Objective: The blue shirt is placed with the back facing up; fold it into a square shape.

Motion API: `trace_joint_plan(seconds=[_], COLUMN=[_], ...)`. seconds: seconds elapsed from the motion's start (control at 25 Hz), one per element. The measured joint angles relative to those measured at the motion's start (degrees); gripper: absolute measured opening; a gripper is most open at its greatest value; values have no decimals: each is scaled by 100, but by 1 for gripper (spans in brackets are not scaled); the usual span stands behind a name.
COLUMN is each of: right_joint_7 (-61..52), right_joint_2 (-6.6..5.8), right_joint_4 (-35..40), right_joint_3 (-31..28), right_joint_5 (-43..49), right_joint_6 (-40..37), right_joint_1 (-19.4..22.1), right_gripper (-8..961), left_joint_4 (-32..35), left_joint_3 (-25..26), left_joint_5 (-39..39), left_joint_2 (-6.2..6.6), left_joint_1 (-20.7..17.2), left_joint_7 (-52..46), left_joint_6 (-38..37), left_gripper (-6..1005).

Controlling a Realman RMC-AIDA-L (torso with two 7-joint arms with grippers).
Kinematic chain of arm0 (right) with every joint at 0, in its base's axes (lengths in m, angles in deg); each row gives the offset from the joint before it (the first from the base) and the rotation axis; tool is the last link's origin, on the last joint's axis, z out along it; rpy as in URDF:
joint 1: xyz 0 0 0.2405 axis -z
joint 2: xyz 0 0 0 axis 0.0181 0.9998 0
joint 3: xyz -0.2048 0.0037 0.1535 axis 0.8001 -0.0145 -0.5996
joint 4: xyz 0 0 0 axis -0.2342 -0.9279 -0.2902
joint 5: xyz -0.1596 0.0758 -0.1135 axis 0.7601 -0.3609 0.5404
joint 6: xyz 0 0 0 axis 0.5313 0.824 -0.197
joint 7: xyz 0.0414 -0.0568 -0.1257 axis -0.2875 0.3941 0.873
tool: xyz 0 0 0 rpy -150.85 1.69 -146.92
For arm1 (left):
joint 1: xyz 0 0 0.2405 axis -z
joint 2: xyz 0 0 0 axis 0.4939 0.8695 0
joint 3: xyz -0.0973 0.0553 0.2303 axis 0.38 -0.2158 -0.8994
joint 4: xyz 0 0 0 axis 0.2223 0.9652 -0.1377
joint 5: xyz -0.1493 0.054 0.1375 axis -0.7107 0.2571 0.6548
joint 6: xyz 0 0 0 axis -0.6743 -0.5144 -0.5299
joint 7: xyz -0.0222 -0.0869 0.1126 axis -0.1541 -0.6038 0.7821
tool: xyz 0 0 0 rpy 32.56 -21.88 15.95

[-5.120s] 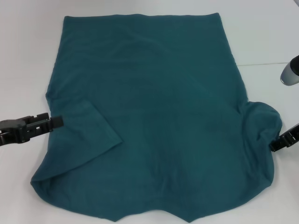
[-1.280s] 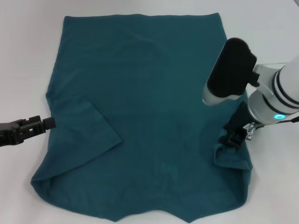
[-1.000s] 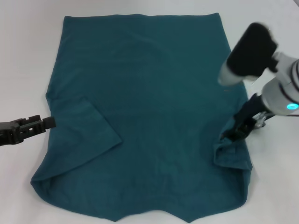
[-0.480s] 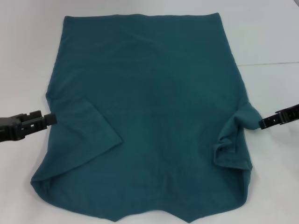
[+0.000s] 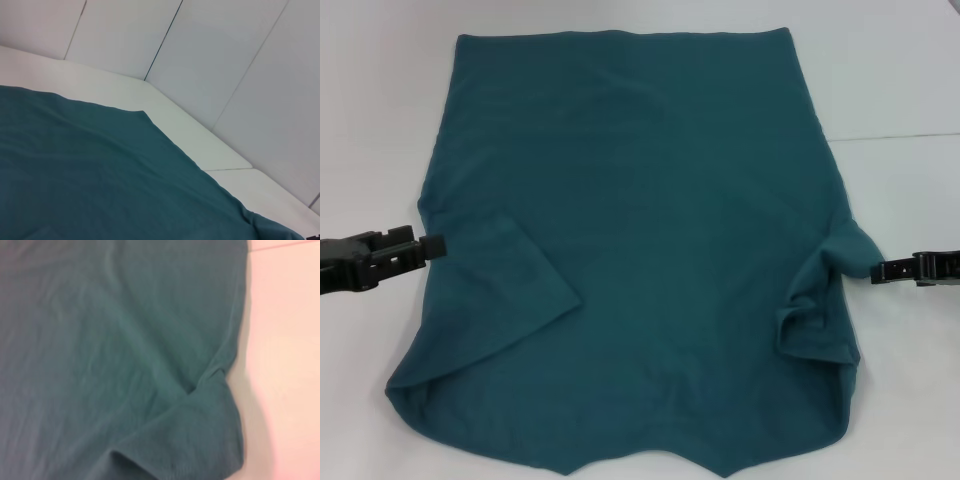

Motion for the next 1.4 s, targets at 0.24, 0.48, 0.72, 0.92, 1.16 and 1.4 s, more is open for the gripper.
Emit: trace_joint_plan(seconds=[0.24,0.48,0.72,0.92,1.16,1.4], right_joint_7=[17,-98,-140,-283,-355,-331], right_joint_2=[-8,-11,-11,-11,-5,8], right_joint_4=[-200,-171,-288,-346,-425,-679], right_joint_3=[-9,-71,-230,-239,-254,-254], right_joint_5=[-427,-753,-800,-787,-796,-814], right_joint_6=[174,127,197,194,245,462], right_joint_1=[48,45,55,76,133,79], right_gripper=[760,760,761,761,761,761], left_joint_4=[-4,-5,-6,-6,-5,-5], left_joint_3=[-16,-17,-17,-17,-16,-17], left_joint_5=[2,2,8,10,21,79], left_joint_2=[-10,-21,-10,-24,-26,-41], left_joint_1=[-7,-42,-46,-48,-54,-57], left_joint_7=[7,11,13,14,14,14], left_joint_6=[0,-29,-55,-38,-11,-14], left_gripper=[649,649,648,648,648,648])
